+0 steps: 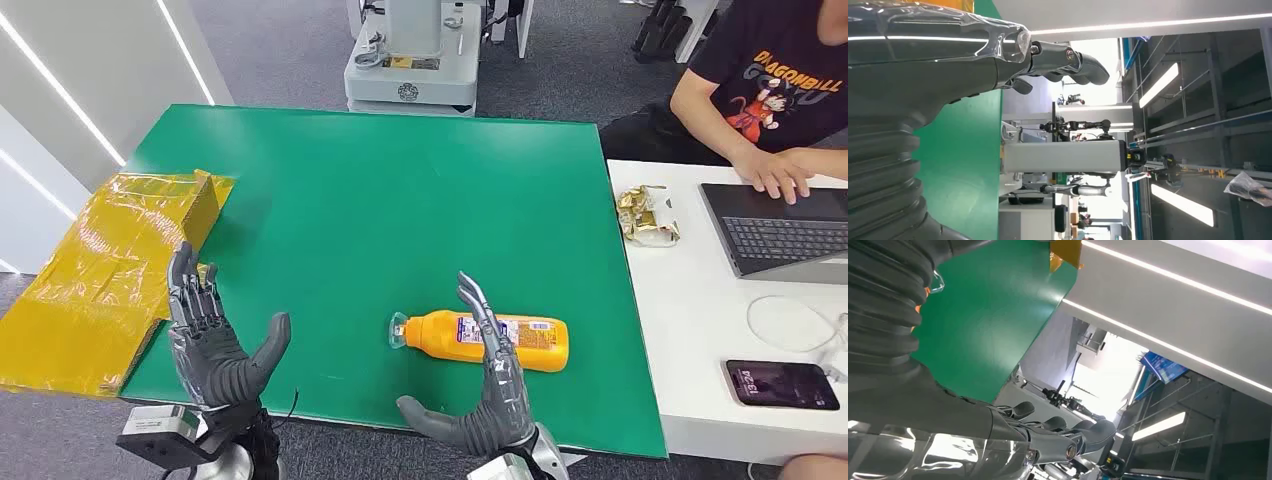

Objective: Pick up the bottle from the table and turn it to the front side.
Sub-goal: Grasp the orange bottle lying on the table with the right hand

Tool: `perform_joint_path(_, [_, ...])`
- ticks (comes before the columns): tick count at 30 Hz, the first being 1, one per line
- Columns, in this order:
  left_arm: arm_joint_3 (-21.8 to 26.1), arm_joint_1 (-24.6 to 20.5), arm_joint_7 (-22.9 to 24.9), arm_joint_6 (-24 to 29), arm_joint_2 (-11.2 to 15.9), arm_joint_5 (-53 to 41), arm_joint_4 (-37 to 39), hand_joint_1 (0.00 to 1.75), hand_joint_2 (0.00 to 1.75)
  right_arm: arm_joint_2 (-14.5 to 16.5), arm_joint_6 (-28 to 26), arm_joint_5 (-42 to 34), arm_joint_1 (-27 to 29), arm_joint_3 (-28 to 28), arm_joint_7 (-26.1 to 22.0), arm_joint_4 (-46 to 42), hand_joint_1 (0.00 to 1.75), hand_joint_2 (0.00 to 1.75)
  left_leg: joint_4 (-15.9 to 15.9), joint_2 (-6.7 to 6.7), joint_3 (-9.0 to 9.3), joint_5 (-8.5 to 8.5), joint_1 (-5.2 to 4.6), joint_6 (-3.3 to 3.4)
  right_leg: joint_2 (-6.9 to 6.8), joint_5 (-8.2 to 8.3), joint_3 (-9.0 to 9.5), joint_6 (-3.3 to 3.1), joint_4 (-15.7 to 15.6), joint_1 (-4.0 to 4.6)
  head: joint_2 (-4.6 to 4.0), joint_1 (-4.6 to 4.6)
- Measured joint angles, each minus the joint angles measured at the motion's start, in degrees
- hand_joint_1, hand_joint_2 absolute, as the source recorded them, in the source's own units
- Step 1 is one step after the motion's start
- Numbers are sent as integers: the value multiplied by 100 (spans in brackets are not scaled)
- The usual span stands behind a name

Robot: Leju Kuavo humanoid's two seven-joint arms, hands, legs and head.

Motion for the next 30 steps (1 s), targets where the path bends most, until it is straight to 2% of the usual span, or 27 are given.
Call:
perform_joint_path(11, [2, 6, 0, -96, 8, 4, -7, 0, 175, 44, -20, 178, -201, 37, 120, 87, 0, 175, 0, 0, 1, 0, 0, 0, 0, 0, 1, 0, 0, 0, 0, -1])
perform_joint_path(15, [6, 8, 0, -203, 8, -1, -7, 0, 175, 21, 82, 797, -323, 37, 799, 136, 0, 175, 0, 0, 2, 0, 0, 0, 0, 0, 1, 0, 0, 0, 0, -1])
perform_joint_path(21, [13, 25, 0, -331, 9, -37, -7, 0, 175, -145, 639, 1803, -471, -42, 1750, 171, 0, 175, 1, 0, 1, 0, -1, 0, 0, 1, 1, 0, 0, 0, 0, -1])
perform_joint_path(27, [17, 44, 0, -390, 9, -43, -9, 0, 175, -304, 1005, 2198, -653, -193, 2081, 226, 0, 175, 1, 0, 1, 0, -1, 0, 0, 1, 1, 0, 0, 0, 0, -1])
perform_joint_path(30, [29, 65, 0, -522, 2, -69, -9, 0, 175, -410, 1564, 2591, -794, -222, 2421, 278, 0, 175, 1, 0, 1, 0, -1, 0, 0, 1, 1, 0, 0, 0, 0, -1])
